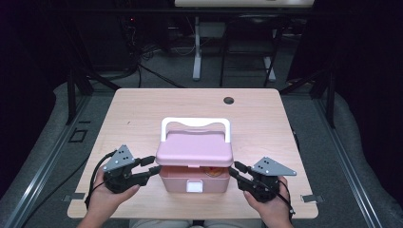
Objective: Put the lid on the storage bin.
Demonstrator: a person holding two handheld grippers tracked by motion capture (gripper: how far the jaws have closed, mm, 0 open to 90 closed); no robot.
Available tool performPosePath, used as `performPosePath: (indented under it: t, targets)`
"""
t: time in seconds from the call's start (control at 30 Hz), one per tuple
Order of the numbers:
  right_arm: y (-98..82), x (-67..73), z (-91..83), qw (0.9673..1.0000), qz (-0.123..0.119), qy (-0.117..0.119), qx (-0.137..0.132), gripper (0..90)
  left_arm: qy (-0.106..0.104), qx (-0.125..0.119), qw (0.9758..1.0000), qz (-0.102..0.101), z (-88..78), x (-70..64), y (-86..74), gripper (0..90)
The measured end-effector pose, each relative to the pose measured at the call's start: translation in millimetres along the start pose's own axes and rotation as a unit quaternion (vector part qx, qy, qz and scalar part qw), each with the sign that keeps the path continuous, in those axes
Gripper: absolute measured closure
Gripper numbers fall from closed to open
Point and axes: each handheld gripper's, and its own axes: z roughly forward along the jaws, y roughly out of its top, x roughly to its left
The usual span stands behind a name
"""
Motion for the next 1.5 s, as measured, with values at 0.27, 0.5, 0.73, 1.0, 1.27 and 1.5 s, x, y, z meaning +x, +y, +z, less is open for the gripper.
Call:
performPosePath:
  t: [0.27,0.5,0.73,1.0,1.27,1.5]
  targets:
    - [-2.7,-3.7,-1.5,1.0000,0.003,-0.005,0.000,67.4,0.000,0.001,1.0000,-0.003,2.7,0.6,-4.9,58.0]
    - [-5.8,-10.4,-1.3,0.9999,0.005,-0.015,0.005,67.5,-0.004,0.006,1.0000,-0.005,3.9,1.3,-7.1,58.0]
    - [-7.3,-15.6,-2.8,0.9998,0.014,-0.015,0.002,67.5,-0.005,0.005,0.9999,-0.007,4.3,1.1,-9.4,58.0]
    - [-8.2,-13.9,-0.5,0.9998,0.013,-0.015,0.006,67.6,-0.005,0.018,0.9998,-0.006,8.9,0.8,-14.2,58.1]
    - [-8.8,-14.3,0.6,0.9997,0.017,-0.015,0.009,67.5,-0.003,0.026,0.9997,-0.004,9.9,-1.0,-14.6,58.1]
    - [-10.3,-15.1,2.4,0.9996,0.019,-0.016,0.012,67.5,-0.008,0.025,0.9996,-0.013,10.0,-0.4,-18.9,58.0]
